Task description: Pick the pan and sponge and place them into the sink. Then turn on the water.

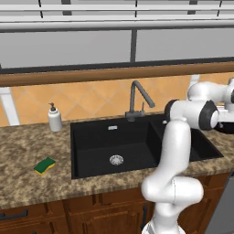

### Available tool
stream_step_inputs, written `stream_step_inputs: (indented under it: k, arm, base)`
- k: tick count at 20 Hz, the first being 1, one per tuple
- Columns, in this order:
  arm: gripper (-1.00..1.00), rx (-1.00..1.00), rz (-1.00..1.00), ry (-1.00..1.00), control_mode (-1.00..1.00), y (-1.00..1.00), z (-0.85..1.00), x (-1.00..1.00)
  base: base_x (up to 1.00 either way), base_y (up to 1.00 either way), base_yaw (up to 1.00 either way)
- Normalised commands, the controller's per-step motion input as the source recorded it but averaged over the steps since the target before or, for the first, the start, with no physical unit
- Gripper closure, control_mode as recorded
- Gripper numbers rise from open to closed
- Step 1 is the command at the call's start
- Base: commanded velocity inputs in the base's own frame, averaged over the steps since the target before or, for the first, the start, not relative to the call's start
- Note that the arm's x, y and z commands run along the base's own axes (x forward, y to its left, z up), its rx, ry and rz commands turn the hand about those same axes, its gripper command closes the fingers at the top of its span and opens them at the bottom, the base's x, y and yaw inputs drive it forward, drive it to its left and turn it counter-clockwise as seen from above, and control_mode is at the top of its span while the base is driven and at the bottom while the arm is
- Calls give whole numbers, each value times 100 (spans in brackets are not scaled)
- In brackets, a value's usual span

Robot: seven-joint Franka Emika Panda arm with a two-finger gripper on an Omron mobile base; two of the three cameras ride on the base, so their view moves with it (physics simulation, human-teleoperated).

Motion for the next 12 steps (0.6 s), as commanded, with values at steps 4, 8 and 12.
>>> stream_step_inputs:
  k: [4,8,12]
  arm:
    - [-100,0,0,-9,-100,-22,-41,-9]
    - [-100,0,3,-16,-100,-29,-51,-21]
    - [-100,-2,2,-9,-100,-32,-39,-15]
  base:
    - [0,0,0]
    - [0,0,0]
    - [0,0,0]
